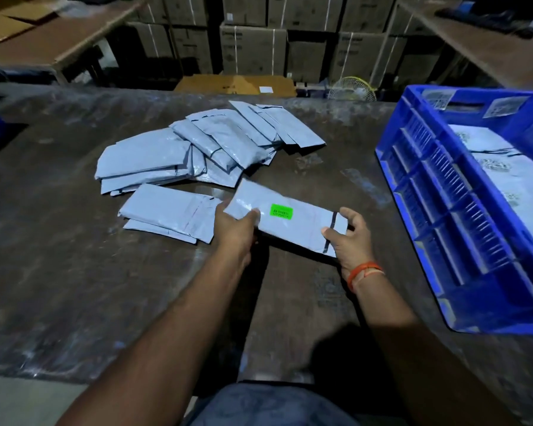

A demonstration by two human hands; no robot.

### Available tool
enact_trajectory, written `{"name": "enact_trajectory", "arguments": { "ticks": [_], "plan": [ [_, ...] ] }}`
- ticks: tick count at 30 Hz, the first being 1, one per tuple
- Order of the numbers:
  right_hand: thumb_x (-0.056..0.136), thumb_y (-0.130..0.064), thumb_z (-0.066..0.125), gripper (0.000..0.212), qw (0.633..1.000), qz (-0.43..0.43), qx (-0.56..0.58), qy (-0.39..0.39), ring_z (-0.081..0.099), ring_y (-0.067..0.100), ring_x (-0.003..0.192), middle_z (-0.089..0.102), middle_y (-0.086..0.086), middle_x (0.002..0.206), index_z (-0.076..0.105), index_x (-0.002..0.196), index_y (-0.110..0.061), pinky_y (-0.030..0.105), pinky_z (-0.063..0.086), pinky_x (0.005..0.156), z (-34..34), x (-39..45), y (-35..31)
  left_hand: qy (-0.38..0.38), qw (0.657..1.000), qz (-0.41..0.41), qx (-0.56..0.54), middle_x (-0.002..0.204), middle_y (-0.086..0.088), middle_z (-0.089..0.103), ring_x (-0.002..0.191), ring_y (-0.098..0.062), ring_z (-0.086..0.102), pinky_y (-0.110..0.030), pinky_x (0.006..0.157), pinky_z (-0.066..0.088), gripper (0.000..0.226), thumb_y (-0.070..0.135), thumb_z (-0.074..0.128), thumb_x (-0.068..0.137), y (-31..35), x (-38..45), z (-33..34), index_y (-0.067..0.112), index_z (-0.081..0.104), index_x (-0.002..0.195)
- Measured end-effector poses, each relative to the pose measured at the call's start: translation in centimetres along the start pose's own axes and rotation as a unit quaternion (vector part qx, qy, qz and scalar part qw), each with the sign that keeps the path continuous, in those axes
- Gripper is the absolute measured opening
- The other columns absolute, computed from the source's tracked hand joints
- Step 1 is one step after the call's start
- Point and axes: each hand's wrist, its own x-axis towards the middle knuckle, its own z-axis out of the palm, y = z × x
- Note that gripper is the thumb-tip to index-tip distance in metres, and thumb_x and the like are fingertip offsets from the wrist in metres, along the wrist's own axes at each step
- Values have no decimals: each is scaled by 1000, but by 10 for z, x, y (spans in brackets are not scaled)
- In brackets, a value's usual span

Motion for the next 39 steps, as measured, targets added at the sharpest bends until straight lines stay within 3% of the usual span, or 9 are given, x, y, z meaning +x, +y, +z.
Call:
{"name": "enact_trajectory", "arguments": {
  "ticks": [5, 8, 10, 13, 15, 18, 21, 26, 39],
  "plan": [
    [65, -24, 74, 51, 992, -28, -119, -17, 71, 19, 91, 73, -4, 101, 59, 106, -50, 47, 59, 85, -22, 11, 32, 13, 959, 33, 281, 104, 4, 71, 94, -20, 70, -43, 89, 58, 43, 35, 77, 65, -24, 3, -32, 27, 60, 105],
    [71, -22, 71, 55, 979, -58, -193, -10, 68, 19, 98, 70, -5, 108, 58, 121, -40, 45, 56, 91, -27, 6, 30, -6, 894, 40, 445, 90, 3, 72, 91, -23, 69, -32, 76, 55, 29, 39, 73, 72, -19, -3, -38, 22, 67, 94],
    [78, -10, 69, 57, 962, -77, -263, -1, 63, 25, 108, 67, 5, 119, 58, 132, -25, 40, 52, 98, -29, 1, 22, 14, 818, 62, 572, 98, -3, 70, 96, -27, 65, -31, 72, 48, 28, 37, 70, 78, -12, -10, -36, 20, 65, 100],
    [80, -13, 66, 59, 898, -151, -411, 37, 49, 34, 122, 53, 10, 133, 57, 138, -23, 40, 44, 104, -30, -3, 16, 32, 720, 204, 663, 127, -11, 55, 117, -34, 52, -42, 89, 48, 43, 35, 63, 85, -12, -21, -26, 14, 56, 123],
    [87, -25, 62, 59, 853, -203, -481, 13, 34, 33, 137, 38, 8, 152, 49, 144, -27, 47, 38, 108, -23, -8, 16, -33, 684, 327, 651, 143, -14, 48, 131, -35, 44, -44, 105, 42, 52, 36, 53, 90, -23, -21, -20, 12, 52, 136],
    [95, -38, 43, 61, 810, -267, -518, -59, 16, 27, 151, 20, 7, 164, 34, 154, -25, 47, 28, 113, -5, -16, 22, -154, 639, 374, 655, 162, -12, 27, 151, -37, 18, -47, 120, 25, 59, 37, 40, 98, -42, -22, -10, 16, 37, 153],
    [96, -41, 24, 64, 763, -289, -570, -99, 13, 26, 153, 16, 6, 165, 28, 156, -22, 45, 27, 115, 7, -21, 31, -192, 617, 364, 671, 167, -8, 17, 154, -34, 4, -47, 121, 18, 59, 35, 34, 102, -54, -24, -6, 17, 26, 158],
    [95, -45, 10, 67, 727, -287, -609, -134, 12, 21, 153, 16, 1, 166, 24, 157, -24, 43, 23, 117, 8, -19, 45, -198, 592, 358, 694, 166, -6, 22, 154, -32, 11, -47, 120, 25, 58, 36, 29, 104, -68, -16, -13, 15, 27, 158],
    [97, -52, 12, 66, 728, -263, -621, -120, 5, 18, 154, 12, -3, 166, 15, 159, -29, 41, 13, 120, 4, -18, 49, -172, 614, 344, 690, 168, 3, 13, 156, -23, 4, -51, 123, 16, 55, 43, 23, 104, -71, -13, -24, 32, 22, 159]
  ]
}}
